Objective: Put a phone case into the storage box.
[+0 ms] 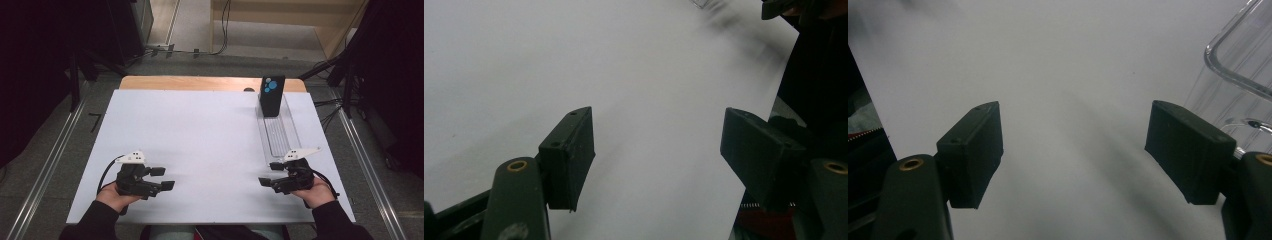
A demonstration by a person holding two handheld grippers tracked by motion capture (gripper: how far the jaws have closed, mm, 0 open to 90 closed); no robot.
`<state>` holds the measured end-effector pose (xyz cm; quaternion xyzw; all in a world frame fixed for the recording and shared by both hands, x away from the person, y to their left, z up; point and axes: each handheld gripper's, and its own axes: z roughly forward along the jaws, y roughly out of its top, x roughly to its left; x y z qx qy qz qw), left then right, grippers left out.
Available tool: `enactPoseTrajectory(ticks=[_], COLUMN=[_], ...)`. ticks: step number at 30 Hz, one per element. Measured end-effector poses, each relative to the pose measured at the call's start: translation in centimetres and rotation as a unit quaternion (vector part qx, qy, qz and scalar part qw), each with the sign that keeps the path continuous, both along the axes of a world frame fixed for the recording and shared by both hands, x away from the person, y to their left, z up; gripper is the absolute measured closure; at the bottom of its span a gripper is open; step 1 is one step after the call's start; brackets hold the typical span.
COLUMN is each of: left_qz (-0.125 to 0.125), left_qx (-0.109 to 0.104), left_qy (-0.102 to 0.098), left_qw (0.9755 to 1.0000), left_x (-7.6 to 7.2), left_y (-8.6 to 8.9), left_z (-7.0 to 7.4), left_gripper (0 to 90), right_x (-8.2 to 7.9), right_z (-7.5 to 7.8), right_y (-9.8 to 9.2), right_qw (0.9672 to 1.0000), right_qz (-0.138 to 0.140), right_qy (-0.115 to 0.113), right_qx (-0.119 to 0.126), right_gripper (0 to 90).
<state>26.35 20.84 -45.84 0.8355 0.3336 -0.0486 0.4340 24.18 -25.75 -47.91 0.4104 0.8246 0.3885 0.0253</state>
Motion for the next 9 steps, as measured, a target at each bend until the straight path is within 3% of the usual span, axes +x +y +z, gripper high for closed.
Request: enactPoseTrajectory(ticks=[7,9], left_qz=[0.000,0.000], left_qx=[0.001,0.001], left_qy=[0.000,0.001], left_qw=[1.0000,1.0000], left_x=[-0.01,0.01], left_y=[0.00,0.01], left_z=[0.00,0.00], left_gripper=[30.0,30.0], right_x=[0.05,-0.03], right_z=[-0.09,-0.03], right_y=[0.01,0.04], right_qw=[1.0000,0.9999], right_qz=[0.004,0.010], right_qy=[0.001,-0.011], right_qx=[0.001,0.005], right_gripper=[21.1,20.2])
